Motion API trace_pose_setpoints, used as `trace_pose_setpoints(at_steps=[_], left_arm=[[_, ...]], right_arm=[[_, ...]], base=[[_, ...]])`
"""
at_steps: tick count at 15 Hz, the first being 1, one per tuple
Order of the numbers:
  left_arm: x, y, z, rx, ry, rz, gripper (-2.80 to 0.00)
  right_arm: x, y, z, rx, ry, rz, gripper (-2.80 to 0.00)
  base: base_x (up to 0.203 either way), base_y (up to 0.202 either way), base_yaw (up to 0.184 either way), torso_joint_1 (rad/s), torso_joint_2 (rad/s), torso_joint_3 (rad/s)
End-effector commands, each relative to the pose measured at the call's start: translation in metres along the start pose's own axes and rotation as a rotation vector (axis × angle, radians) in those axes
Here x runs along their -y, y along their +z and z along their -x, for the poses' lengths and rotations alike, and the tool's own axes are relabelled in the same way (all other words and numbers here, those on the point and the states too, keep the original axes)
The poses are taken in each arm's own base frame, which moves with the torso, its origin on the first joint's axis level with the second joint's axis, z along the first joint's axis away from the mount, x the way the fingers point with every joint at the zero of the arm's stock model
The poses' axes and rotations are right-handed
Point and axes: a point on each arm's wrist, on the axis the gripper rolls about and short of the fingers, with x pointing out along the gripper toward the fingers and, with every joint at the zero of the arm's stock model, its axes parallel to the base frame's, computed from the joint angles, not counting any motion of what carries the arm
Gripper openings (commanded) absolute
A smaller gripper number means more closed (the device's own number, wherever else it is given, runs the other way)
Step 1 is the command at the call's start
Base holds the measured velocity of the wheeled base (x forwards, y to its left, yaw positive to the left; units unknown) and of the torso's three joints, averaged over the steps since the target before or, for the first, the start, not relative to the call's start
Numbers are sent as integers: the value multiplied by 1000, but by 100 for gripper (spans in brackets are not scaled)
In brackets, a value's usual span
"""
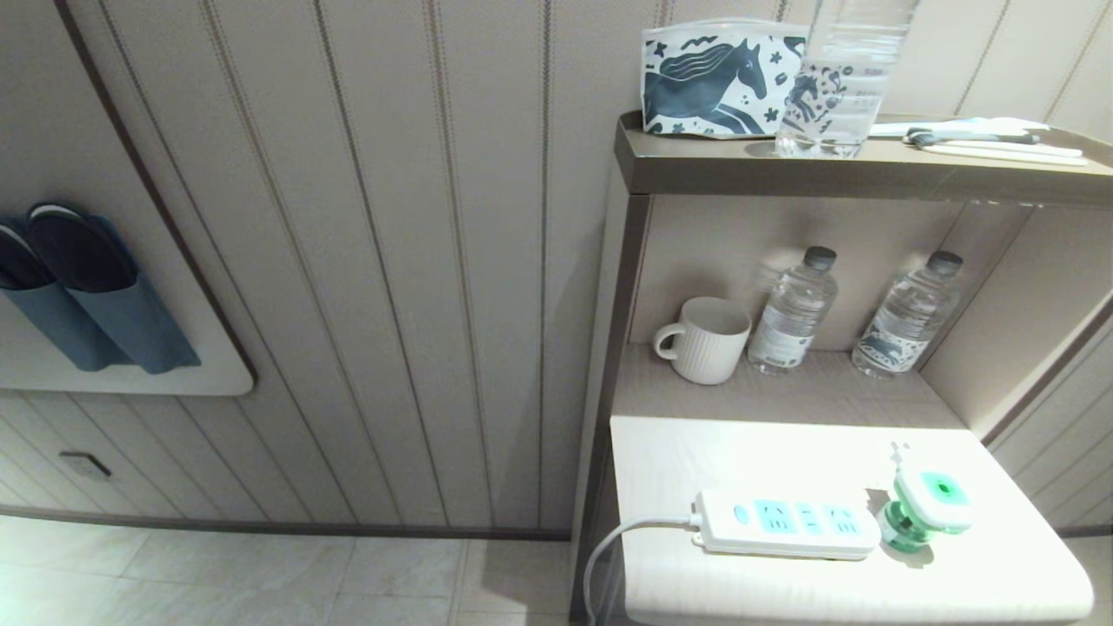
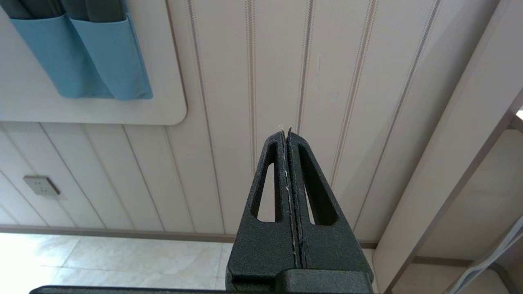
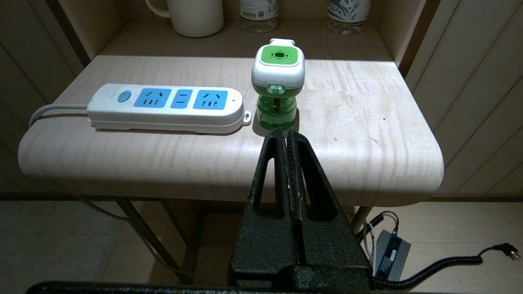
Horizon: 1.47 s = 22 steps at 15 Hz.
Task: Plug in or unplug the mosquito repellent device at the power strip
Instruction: Pick up the mosquito repellent liquid
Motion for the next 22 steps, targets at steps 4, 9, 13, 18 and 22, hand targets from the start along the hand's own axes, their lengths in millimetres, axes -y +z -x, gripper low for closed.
trace_pose_setpoints(at_steps=[4, 9, 13, 18, 22], left_arm=[[0, 0, 0, 1, -1, 0, -280], [0, 0, 0, 1, 0, -2, -280], [0, 0, 0, 1, 0, -2, -280], [0, 0, 0, 1, -1, -1, -280], [0, 0, 0, 1, -2, -3, -280]], right_arm=[[0, 0, 0, 3, 3, 15, -280], [0, 4, -4, -101, -1, 29, -280], [-3, 76, -7, -52, 0, 19, -280], [-5, 156, -78, -177, -79, 1, -280], [1, 166, -125, -155, -151, -7, -280]], base=[[0, 0, 0, 0, 0, 0], [0, 0, 0, 0, 0, 0], [0, 0, 0, 0, 0, 0], [0, 0, 0, 0, 0, 0], [0, 0, 0, 0, 0, 0]])
